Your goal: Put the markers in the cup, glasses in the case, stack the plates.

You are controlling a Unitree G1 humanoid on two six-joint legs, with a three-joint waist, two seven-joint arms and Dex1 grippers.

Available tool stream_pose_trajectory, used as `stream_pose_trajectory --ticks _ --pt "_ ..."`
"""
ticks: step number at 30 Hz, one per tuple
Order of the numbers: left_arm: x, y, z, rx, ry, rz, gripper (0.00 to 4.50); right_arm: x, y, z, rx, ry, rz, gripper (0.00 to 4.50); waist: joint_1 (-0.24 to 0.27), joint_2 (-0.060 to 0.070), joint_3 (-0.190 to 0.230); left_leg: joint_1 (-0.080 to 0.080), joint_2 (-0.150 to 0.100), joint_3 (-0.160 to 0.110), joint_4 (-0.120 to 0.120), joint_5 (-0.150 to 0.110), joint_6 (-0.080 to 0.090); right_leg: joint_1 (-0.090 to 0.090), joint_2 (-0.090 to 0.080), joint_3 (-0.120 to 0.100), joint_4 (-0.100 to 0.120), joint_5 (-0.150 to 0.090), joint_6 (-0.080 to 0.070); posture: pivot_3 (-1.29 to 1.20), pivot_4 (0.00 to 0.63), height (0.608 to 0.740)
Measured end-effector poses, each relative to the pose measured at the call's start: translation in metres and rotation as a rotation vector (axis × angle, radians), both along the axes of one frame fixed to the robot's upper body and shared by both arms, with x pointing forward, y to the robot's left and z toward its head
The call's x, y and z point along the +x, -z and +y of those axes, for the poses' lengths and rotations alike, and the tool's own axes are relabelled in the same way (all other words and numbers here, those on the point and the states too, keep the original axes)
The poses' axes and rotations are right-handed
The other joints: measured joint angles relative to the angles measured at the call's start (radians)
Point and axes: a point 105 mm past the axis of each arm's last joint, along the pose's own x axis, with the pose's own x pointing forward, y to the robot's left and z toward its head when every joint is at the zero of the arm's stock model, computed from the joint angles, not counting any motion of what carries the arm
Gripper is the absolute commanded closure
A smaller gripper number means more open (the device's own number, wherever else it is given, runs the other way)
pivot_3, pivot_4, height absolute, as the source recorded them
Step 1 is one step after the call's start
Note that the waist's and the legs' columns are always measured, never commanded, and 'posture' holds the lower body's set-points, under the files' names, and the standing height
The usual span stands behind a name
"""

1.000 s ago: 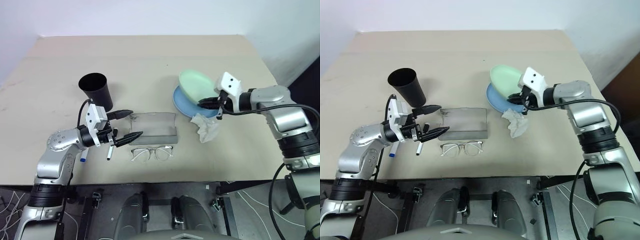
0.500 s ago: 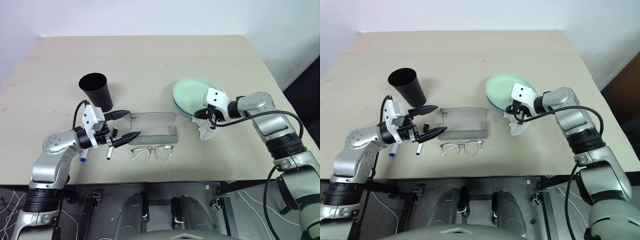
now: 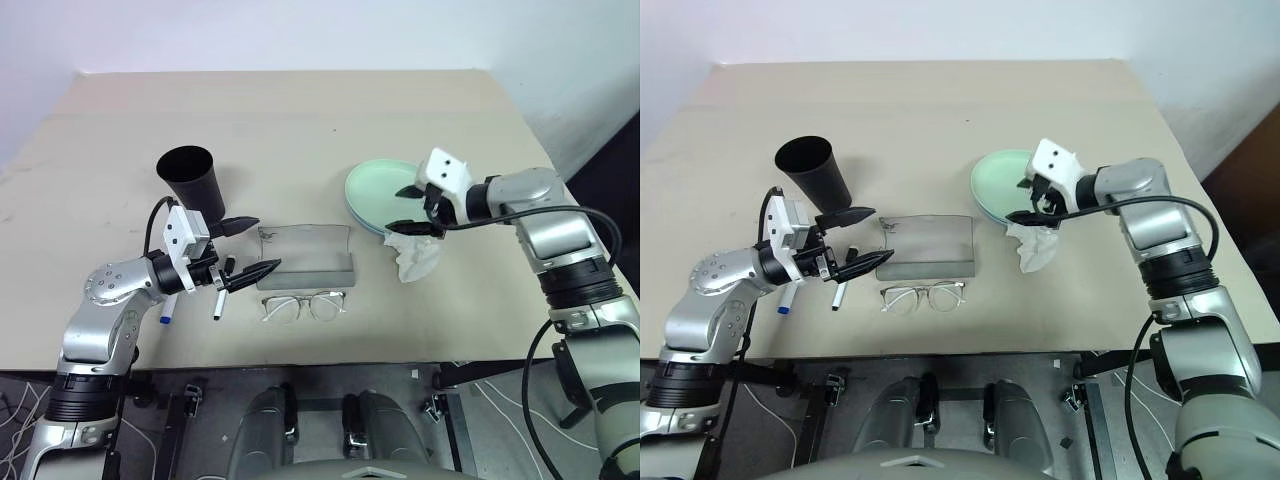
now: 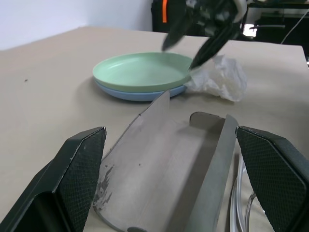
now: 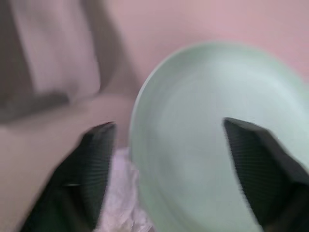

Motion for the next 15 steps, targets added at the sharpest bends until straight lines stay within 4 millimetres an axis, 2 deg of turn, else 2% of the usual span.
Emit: stream_pose_trajectory --ticks 3,7,10,15 --pt "0.0 -0.001 0.0 0.002 0.003 -0.002 0.0 -0.011 -0.009 -0.012 0.026 0.017 0.01 0.01 0.0 0.0 0.0 0.0 0.0 0.0 0.0 0.0 0.0 0.0 0.0 0.0 -0.001 -0.002 -0.003 0.0 0.15 0.715" --pt "0.0 -0.001 0.001 0.006 0.003 -0.002 0.0 -0.029 0.013 -0.026 0.105 0.074 0.185 0.01 -0.002 0.0 0.0 0.0 0.0 0.0 0.0 0.0 0.0 0.0 -0.001 0.0 0.0 -0.002 -0.003 0.0 0.15 0.715" --pt "0.0 -0.001 0.003 0.013 0.001 -0.002 0.0 -0.038 0.022 -0.03 0.097 0.115 0.262 0.01 -0.007 0.0 0.0 0.0 0.0 0.0 0.0 0.0 0.0 0.0 -0.001 0.0 0.0 -0.002 -0.004 0.0 0.15 0.715" --pt "0.001 0.0 0.004 0.015 -0.001 0.002 0.0 -0.041 0.04 -0.027 0.085 0.17 0.31 0.01 -0.006 0.0 0.0 0.0 0.0 0.0 -0.001 0.0 0.0 -0.001 -0.001 0.0 -0.001 -0.002 -0.004 0.0 0.15 0.715"
